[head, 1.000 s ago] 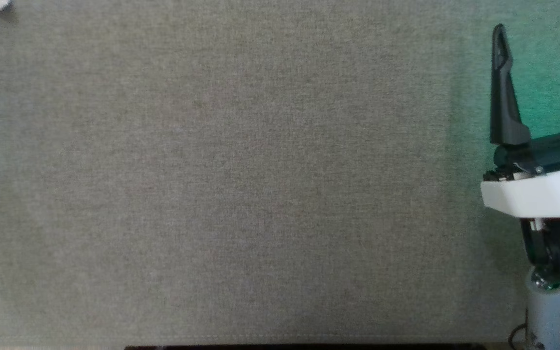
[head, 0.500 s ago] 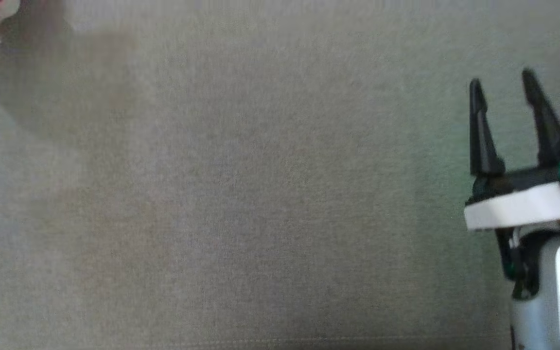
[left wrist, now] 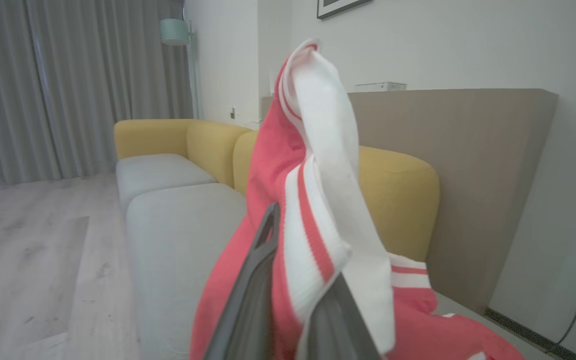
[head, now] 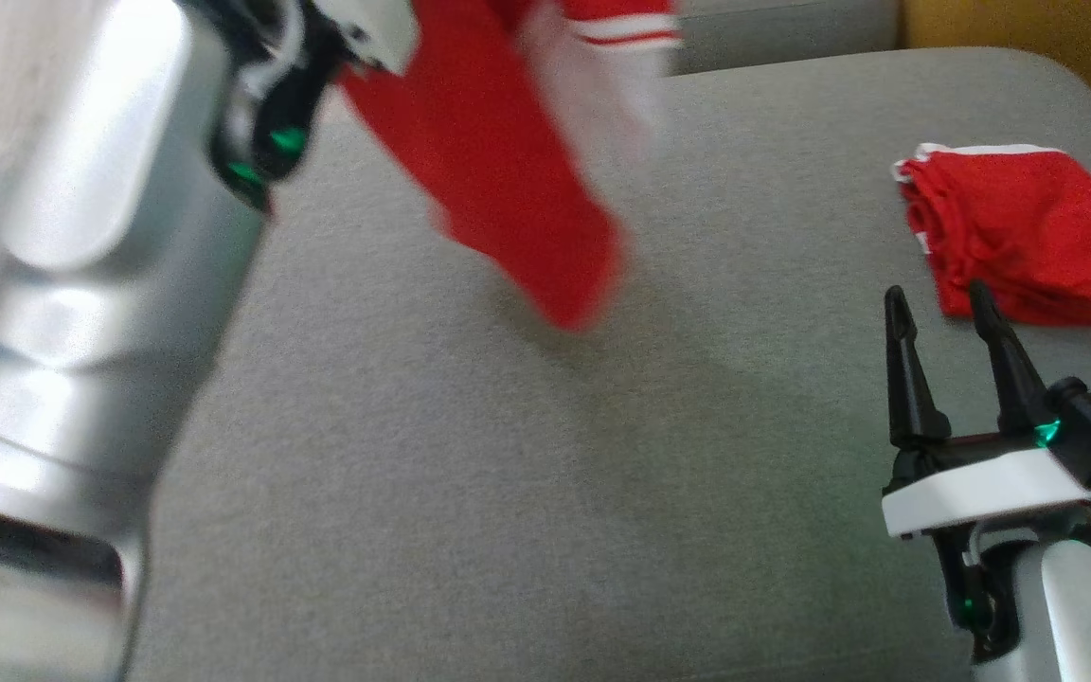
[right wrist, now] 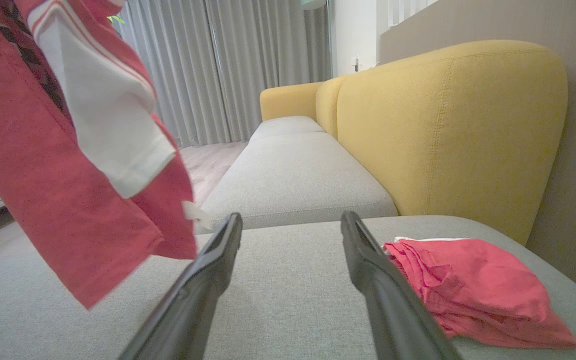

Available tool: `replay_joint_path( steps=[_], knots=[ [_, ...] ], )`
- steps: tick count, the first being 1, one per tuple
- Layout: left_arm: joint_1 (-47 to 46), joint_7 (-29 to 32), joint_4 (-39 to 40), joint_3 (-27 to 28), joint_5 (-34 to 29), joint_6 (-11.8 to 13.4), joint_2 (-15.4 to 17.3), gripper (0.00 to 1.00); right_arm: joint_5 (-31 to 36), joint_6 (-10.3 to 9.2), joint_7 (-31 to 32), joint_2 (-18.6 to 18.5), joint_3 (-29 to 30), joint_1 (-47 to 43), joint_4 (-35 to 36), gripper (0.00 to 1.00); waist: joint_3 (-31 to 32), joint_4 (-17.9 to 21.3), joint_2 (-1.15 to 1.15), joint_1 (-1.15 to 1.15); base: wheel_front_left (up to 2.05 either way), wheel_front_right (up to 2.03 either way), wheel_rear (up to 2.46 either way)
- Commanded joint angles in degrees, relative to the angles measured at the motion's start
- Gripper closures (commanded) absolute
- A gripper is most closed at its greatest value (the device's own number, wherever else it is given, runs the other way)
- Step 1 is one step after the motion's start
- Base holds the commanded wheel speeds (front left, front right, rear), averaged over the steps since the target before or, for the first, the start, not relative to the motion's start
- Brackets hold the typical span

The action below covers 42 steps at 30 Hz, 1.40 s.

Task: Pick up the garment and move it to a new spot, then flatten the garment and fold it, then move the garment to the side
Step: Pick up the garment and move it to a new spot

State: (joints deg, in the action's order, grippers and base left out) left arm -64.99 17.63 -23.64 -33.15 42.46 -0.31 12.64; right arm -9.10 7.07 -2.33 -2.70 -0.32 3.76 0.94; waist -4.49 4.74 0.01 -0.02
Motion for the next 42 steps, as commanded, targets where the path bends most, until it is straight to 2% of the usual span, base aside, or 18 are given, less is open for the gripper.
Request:
replay_joint_path(
  steps=[1, 5, 8, 11, 14, 15, 16, 17, 18, 22, 27, 33, 38, 42],
  knots=[
    [0.43, -0.10, 2.09, 2.11, 0.31, 0.82, 1.68, 1.00, -0.43, 0.42, -0.79, -0.18, -1.43, 1.08, 1.58, 0.00, 0.65, 1.28, -0.01, 0.02, 0.00, 0.00, 0.00],
    [12.53, -3.72, 3.99, 2.48, 2.94, 3.95, -0.43, 1.00, -0.96, 0.42, -1.63, -0.18, -1.24, 0.78, 0.07, 0.00, -0.77, 1.96, -0.01, 0.02, 0.00, 0.00, 0.00],
    [22.68, -8.99, 1.64, 3.50, 4.52, 5.88, -1.51, 1.00, -1.31, 0.42, -2.28, -0.18, -1.54, 1.15, -1.03, 0.00, -2.58, 2.33, -0.01, 0.02, 0.00, 0.00, 0.00],
    [29.80, -14.53, -3.07, 3.91, 4.45, 6.50, -1.77, 1.00, -1.40, 0.42, -2.89, -0.18, -2.09, 1.90, -1.69, 0.00, -4.32, 2.93, -0.01, 0.02, 0.00, 0.00, 0.00],
    [32.99, -19.16, -7.54, 4.65, 4.22, 6.61, -1.87, 1.00, -1.13, 0.42, -3.34, -0.18, -1.88, 2.91, -2.23, 0.00, -5.74, 3.37, -0.01, 0.02, 0.00, 0.00, 0.00],
    [33.53, -20.54, -8.77, 4.96, 4.21, 6.59, -1.96, 0.94, -0.99, 0.42, -3.46, -0.18, -1.80, 3.10, -2.44, 0.00, -5.93, 3.39, -0.01, 0.02, 0.00, 0.00, 0.00],
    [33.87, -21.71, -9.86, 5.06, 4.04, 6.43, -1.94, 0.67, -0.85, 0.42, -3.54, -0.18, -1.69, 3.25, -2.65, 0.00, -6.08, 3.40, -0.01, 0.02, 0.00, 0.00, 0.00],
    [34.07, -22.87, -10.81, 5.14, 3.83, 6.22, -1.89, 0.18, -0.70, 0.42, -3.59, -0.18, -1.59, 3.32, -2.85, 0.00, -6.18, 3.36, -0.01, 0.02, 0.00, 0.00, 0.00],
    [34.18, -24.05, -11.64, 5.38, 3.79, 6.04, -1.92, 0.00, -0.58, 0.42, -3.66, -0.18, -1.49, 3.35, -3.02, 0.00, -6.19, 3.27, -0.01, 0.02, 0.00, 0.00, 0.00],
    [34.17, -27.21, -14.19, 5.63, 3.64, 4.88, -2.23, 0.00, -0.16, 0.42, -3.75, -0.18, -1.13, 3.14, -3.90, 0.00, -5.10, 2.39, -0.01, 0.02, 0.00, 0.00, 0.00],
    [33.63, -28.51, -15.34, 1.88, 0.02, 2.51, -1.46, 0.00, 0.55, 0.42, -3.53, -0.18, -0.95, 2.45, -4.72, 0.00, -1.77, 0.23, -0.01, 0.02, 0.00, 0.00, 0.00],
    [34.92, -29.37, -14.69, 0.08, -1.27, 1.16, -1.02, 0.00, 1.86, 0.42, -3.06, -0.18, 0.17, 0.74, -4.95, 0.00, 3.07, -2.61, -0.01, 0.02, 0.00, 0.00, 0.00],
    [38.32, -29.80, -11.76, -0.87, -1.90, 1.31, 0.45, 0.00, 2.69, 0.42, -2.14, -0.18, 0.74, -2.22, -4.74, 0.00, 6.64, -5.48, -0.01, 0.02, 0.00, 0.00, 0.00],
    [42.24, -29.98, -8.02, -1.03, -2.06, 2.50, 2.30, 0.00, 2.37, 0.42, -1.71, -0.18, 0.38, -4.88, -4.34, 0.00, 8.31, -7.30, -0.01, 0.02, 0.00, 0.00, 0.00]
  ],
)
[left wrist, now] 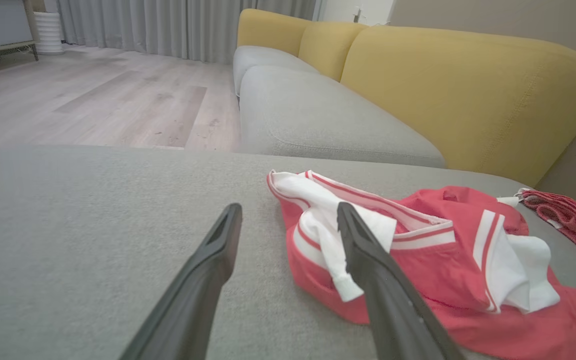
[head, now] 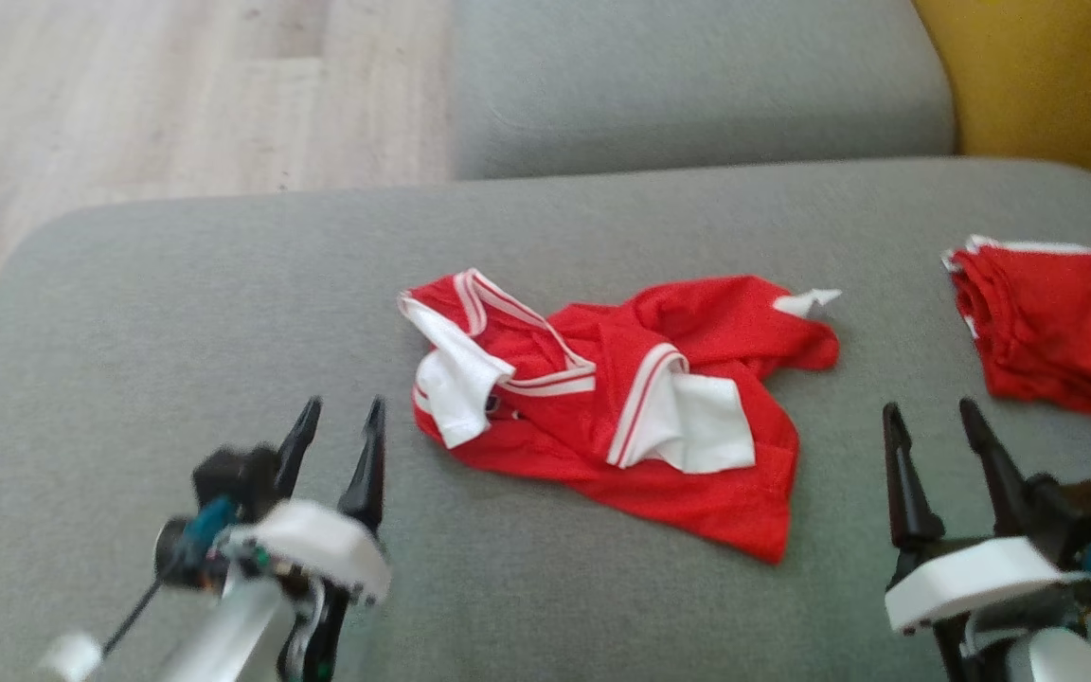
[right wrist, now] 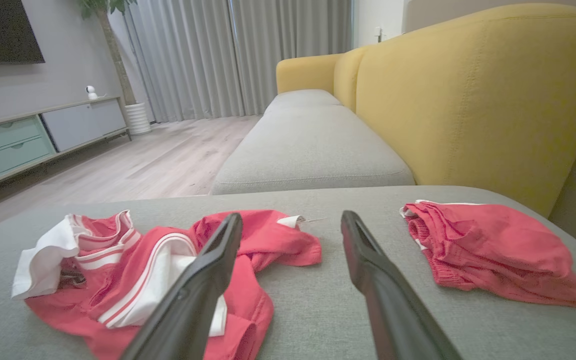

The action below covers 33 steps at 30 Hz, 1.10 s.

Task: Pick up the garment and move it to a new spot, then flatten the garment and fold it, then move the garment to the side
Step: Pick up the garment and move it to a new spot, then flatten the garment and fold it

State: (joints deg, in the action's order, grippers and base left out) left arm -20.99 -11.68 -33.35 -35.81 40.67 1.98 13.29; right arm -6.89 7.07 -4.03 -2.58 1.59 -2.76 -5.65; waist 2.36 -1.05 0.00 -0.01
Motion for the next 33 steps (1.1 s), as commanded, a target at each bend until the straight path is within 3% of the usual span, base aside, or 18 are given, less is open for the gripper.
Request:
replay_joint_path(
  steps=[1, 13, 20, 28, 33],
  knots=[
    [-0.57, -0.75, 2.82, 1.85, -0.12, 0.75, 2.13, 0.00, 0.02, 0.42, 0.05, -0.30, -1.71, 1.00, 2.26, 0.00, 1.76, -1.86, 0.00, 0.01, 0.00, 0.00, 0.00],
    [16.89, -2.48, 19.89, 6.11, 0.20, 9.93, 8.39, 0.00, 0.54, 0.42, -0.60, -0.30, -4.11, -4.37, 2.56, 0.00, 2.79, -3.43, 0.00, 0.01, 0.00, 0.00, 0.00],
    [23.64, -2.49, 28.27, 6.65, -1.32, 15.35, 9.94, 0.00, 0.35, 0.42, -1.58, -0.30, -4.47, -5.25, 1.40, 0.00, 3.27, -3.48, 0.00, 0.01, 0.00, 0.00, 0.00],
    [25.40, -1.26, 33.76, 6.60, -1.69, 17.89, 10.72, 0.00, 0.30, 0.42, -2.12, -0.30, -5.14, -4.43, -0.09, 0.00, 3.09, -3.43, 0.00, 0.01, 0.00, 0.00, 0.00],
    [25.31, -1.25, 33.92, 6.82, -1.48, 17.77, 10.95, 0.00, 0.25, 0.42, -2.20, -0.30, -5.16, -4.16, -0.54, 0.00, 2.88, -3.35, 0.00, 0.01, 0.00, 0.00, 0.00]
  ],
)
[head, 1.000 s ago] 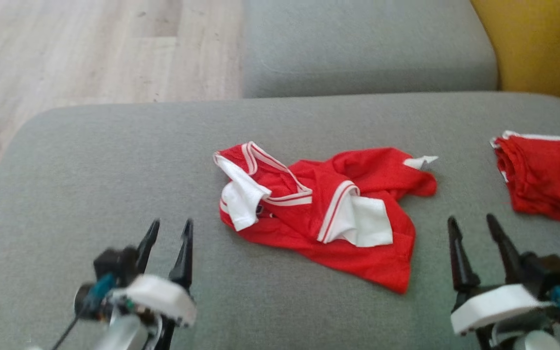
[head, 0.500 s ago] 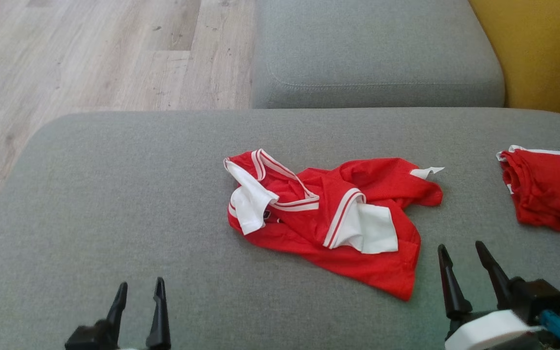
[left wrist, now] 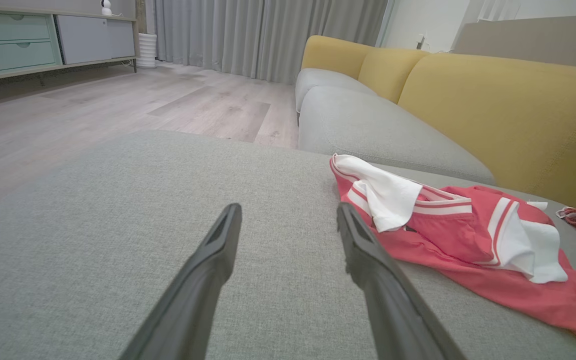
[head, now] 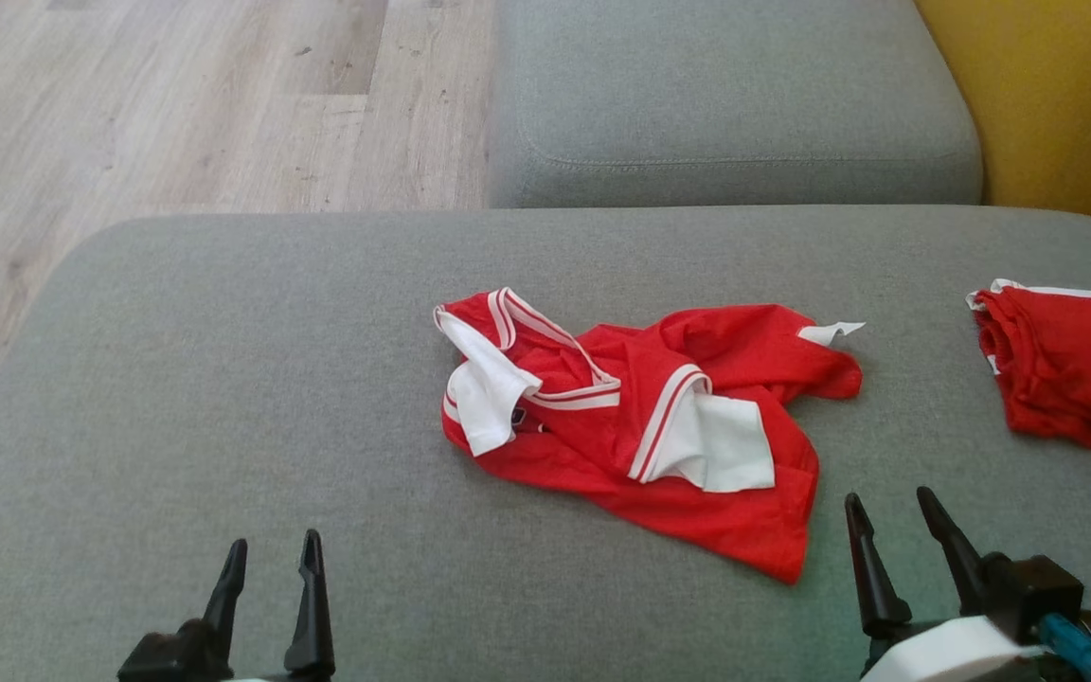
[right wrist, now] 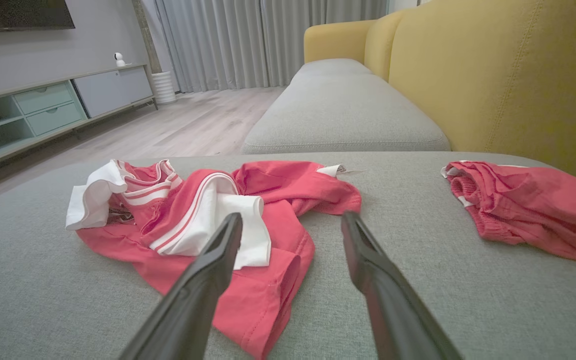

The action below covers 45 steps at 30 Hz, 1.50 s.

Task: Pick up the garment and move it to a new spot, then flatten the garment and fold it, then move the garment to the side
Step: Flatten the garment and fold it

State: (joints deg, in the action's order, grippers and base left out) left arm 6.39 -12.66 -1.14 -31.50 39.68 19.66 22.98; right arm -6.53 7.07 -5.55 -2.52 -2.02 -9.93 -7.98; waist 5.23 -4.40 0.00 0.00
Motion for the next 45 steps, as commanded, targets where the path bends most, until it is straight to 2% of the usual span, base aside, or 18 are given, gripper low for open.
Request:
replay_joint_path(
  steps=[1, 12, 20, 25, 36, 37, 39, 42, 45],
  knots=[
    [-2.12, -0.28, 1.75, 2.49, -0.49, 0.14, 1.23, 0.00, -0.14, 0.42, -0.69, -0.36, -1.55, 3.04, 1.68, 0.00, -0.03, -0.02, 0.00, 0.00, 0.00, 0.00, 0.00],
    [-2.32, 0.52, 2.31, 2.09, -0.41, 0.59, 1.41, 0.00, -0.17, 0.42, -0.85, -0.36, -1.39, 3.38, 1.00, 0.00, -0.69, -0.66, 0.00, 0.00, 0.00, 0.00, 0.00],
    [-3.15, 0.99, 2.42, 1.30, -0.88, 0.68, 1.31, 0.00, 1.44, 0.42, 0.21, -0.36, -0.90, 6.37, 0.08, 0.00, -2.77, -3.40, 0.00, 0.00, 0.00, 0.00, 0.00],
    [-4.12, 1.12, 1.93, 0.72, -1.13, 0.42, 0.88, 0.00, 5.73, 0.42, 1.84, -0.36, 0.18, 10.56, -4.25, 0.00, -4.99, -6.52, 0.00, 0.00, 0.00, 0.00, 0.00],
    [-6.45, 0.04, -0.05, 0.33, -1.34, -0.45, -0.97, 0.00, 10.61, 0.42, 3.23, -0.36, -3.19, 17.64, -16.33, 0.00, -9.46, -11.83, 0.00, 0.00, 0.00, 0.00, 0.00],
    [-6.60, -0.06, -0.19, 0.32, -1.39, -0.46, -1.13, 0.00, 10.75, 0.42, 3.04, -0.36, -3.10, 18.27, -17.35, 0.04, -9.63, -12.09, 0.00, 0.00, 0.00, 0.00, 0.00],
    [-6.80, -0.24, -0.42, 0.34, -1.46, -0.44, -1.36, 0.00, 11.00, 0.42, 2.41, -0.36, -3.03, 19.50, -19.04, 0.60, -9.86, -12.50, 0.00, 0.00, 0.00, 0.00, 0.00],
    [-6.91, -0.51, -0.96, 0.47, -1.42, -0.70, -1.46, 0.00, 11.01, 0.42, 1.11, -0.36, -2.88, 21.11, -20.48, 1.00, -9.93, -12.76, 0.00, 0.00, 0.00, 0.00, 0.00],
    [-6.86, -0.65, -1.26, 0.53, -1.41, -0.71, -1.57, 0.00, 10.76, 0.42, 0.14, -0.36, -2.62, 21.80, -20.69, 1.00, -9.78, -12.68, 0.00, 0.00, 0.00, 0.00, 0.00]
  ],
)
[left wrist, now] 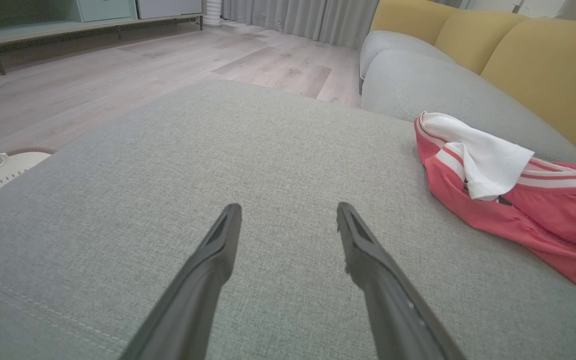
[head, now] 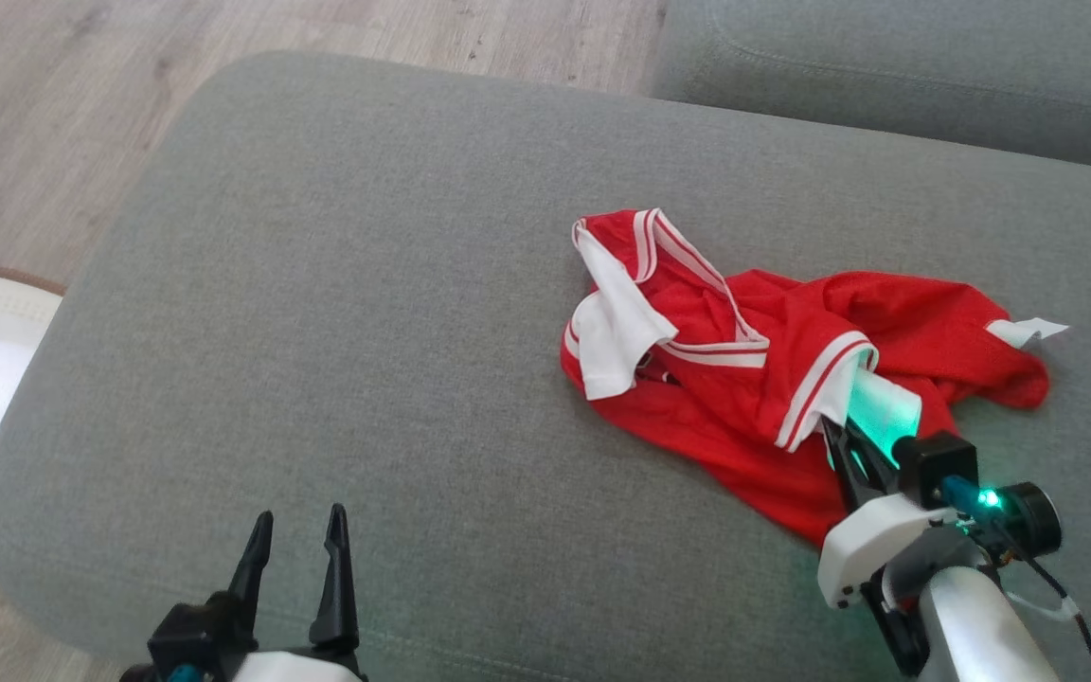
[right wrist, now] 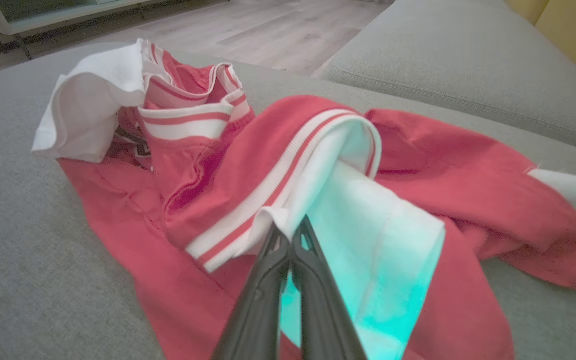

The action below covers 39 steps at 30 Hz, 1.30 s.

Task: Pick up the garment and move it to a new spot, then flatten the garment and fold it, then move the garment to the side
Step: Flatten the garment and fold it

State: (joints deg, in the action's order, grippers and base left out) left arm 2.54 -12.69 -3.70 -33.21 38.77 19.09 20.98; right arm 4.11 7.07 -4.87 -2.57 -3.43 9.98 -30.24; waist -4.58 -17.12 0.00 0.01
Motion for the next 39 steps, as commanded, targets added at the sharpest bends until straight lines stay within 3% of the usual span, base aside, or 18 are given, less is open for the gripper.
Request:
replay_joint_path(
  steps=[1, 7, 12, 16, 21, 26, 31, 32, 33, 39],
  knots=[
    [-2.93, -0.70, 1.09, 2.32, -0.43, -0.16, 0.37, 0.00, 0.02, 0.42, -0.89, -0.31, -1.18, 2.11, 1.64, 1.00, 0.15, 0.18, 0.00, -0.01, 0.00, 0.00, 0.00],
    [-2.73, -0.97, 0.71, 2.20, -0.40, -0.20, -0.06, 0.00, -0.56, 0.42, -2.51, -0.31, -1.76, 3.51, 5.96, 1.00, 0.89, 1.34, 0.00, -0.01, 0.00, 0.00, 0.00],
    [-2.83, -1.06, 0.37, 1.64, -0.42, -0.57, -0.48, 0.00, 0.35, 0.42, 0.36, -0.59, -2.91, 7.16, 12.29, 1.00, 1.44, 1.24, 0.00, -0.01, 0.00, 0.00, 0.00],
    [-3.65, -1.13, 0.39, 0.57, -0.87, -1.25, -1.29, 0.00, 0.92, 0.42, 3.93, -4.20, -4.07, 13.99, 14.43, 1.00, 1.45, -0.98, 0.00, -0.01, 0.00, 0.00, 0.00],
    [-5.39, -0.96, 1.26, -1.45, -1.76, -2.60, -2.43, 0.00, 0.12, 0.42, 8.89, -11.07, -5.32, 27.82, 11.04, 1.00, 0.06, -7.17, 0.00, -0.01, 0.00, 0.00, 0.00],
    [-7.02, -0.69, 1.54, -3.46, -2.48, -3.71, -3.85, 0.00, 0.51, 0.42, 11.17, -17.66, -9.15, 38.79, 2.56, 1.00, -2.54, -13.66, 0.00, -0.01, 0.00, 0.00, 0.00],
    [-7.65, -1.21, 1.50, -3.61, -2.89, -3.65, -5.43, 0.00, 2.53, 0.42, 10.56, -19.02, -13.17, 49.57, -6.68, 1.00, -6.73, -15.62, 0.00, -0.01, 0.00, 0.00, 0.00],
    [-7.73, -1.34, 1.50, -3.56, -3.00, -3.64, -5.79, 0.00, 3.08, 0.42, 9.58, -18.78, -13.54, 51.27, -8.76, 0.59, -7.45, -15.76, 0.00, -0.01, 0.00, 0.00, 0.00],
    [-7.83, -1.47, 1.46, -3.51, -3.13, -3.66, -6.13, 0.00, 3.48, 0.42, 8.38, -18.42, -13.67, 52.50, -10.77, 0.00, -8.06, -15.87, 0.00, -0.01, 0.00, 0.00, 0.00],
    [-8.89, -1.91, 0.16, -3.60, -3.69, -4.63, -7.99, 0.00, 5.32, 0.42, 2.04, -15.40, -13.40, 53.64, -20.72, 0.00, -9.25, -15.87, 0.00, -0.01, 0.00, 0.00, 0.00]
  ],
)
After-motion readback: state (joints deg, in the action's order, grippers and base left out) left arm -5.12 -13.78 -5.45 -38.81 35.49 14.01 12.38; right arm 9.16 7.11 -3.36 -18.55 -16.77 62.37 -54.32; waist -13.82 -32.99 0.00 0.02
